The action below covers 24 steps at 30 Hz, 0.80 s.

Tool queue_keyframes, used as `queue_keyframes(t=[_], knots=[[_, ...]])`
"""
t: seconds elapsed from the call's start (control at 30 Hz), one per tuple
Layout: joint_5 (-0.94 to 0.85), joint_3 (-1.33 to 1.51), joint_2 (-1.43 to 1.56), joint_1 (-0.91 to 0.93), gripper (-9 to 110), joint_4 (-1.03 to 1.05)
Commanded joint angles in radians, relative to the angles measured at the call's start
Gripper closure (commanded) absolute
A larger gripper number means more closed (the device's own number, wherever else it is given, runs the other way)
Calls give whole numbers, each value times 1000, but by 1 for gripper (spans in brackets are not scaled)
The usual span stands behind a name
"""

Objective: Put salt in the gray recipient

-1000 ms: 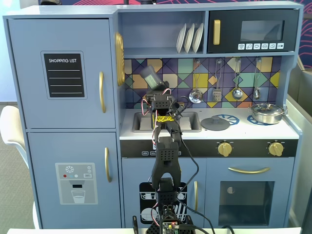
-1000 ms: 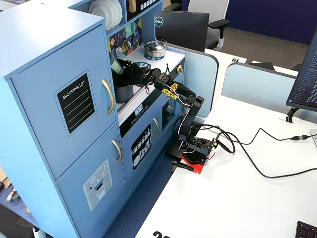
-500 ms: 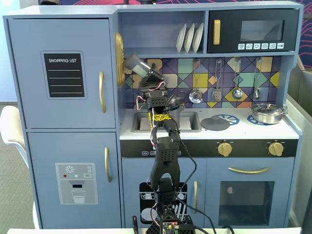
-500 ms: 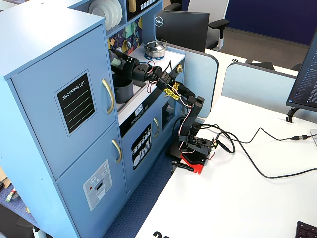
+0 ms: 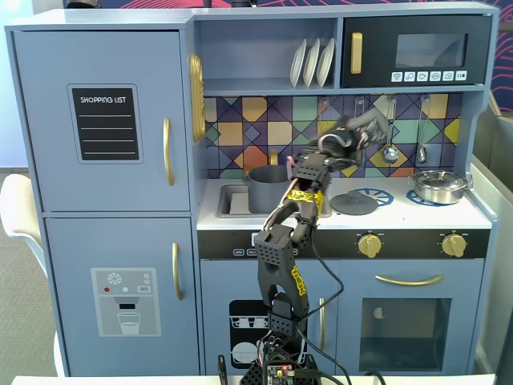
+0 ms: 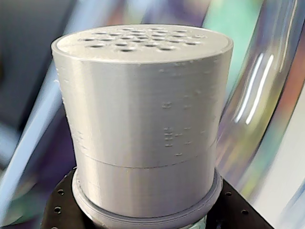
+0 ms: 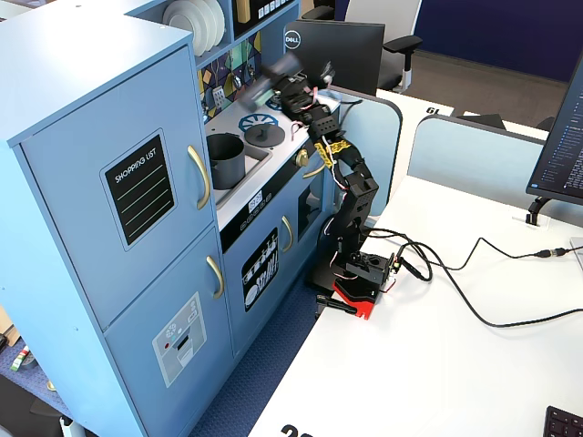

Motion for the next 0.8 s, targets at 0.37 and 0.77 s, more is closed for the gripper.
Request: queue_keyframes(t=[0.37, 0.77], knots=[[-983, -75, -152, 230, 101, -222], [-948, 146, -207, 192, 101, -434]])
